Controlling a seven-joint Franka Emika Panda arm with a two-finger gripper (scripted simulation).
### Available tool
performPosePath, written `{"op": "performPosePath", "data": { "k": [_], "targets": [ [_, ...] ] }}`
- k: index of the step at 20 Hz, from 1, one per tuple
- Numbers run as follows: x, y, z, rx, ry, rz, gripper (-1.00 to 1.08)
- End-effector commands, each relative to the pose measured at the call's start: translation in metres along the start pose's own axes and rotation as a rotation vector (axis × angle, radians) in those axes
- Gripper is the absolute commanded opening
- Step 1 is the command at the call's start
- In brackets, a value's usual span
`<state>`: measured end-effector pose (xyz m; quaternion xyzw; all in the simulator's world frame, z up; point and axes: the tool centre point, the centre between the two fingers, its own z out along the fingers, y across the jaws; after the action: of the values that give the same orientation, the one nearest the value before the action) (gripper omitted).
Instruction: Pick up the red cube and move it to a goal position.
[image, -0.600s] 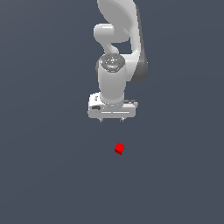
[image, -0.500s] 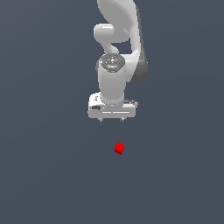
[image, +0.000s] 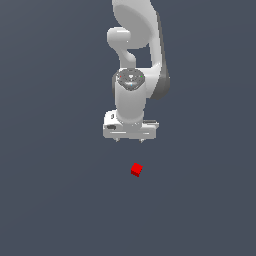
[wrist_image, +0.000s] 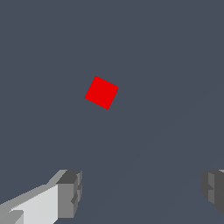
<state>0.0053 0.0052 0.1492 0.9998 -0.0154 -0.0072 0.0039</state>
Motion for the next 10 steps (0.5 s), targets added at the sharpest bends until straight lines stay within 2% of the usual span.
{"op": "performPosePath", "data": {
  "k": [1,10],
  "targets": [
    [0.004,-0.004,0.009,0.001,0.0,0.031,1.0],
    [0.031,-0.022,0.06,0.004,0.005,0.213,1.0]
  ]
}}
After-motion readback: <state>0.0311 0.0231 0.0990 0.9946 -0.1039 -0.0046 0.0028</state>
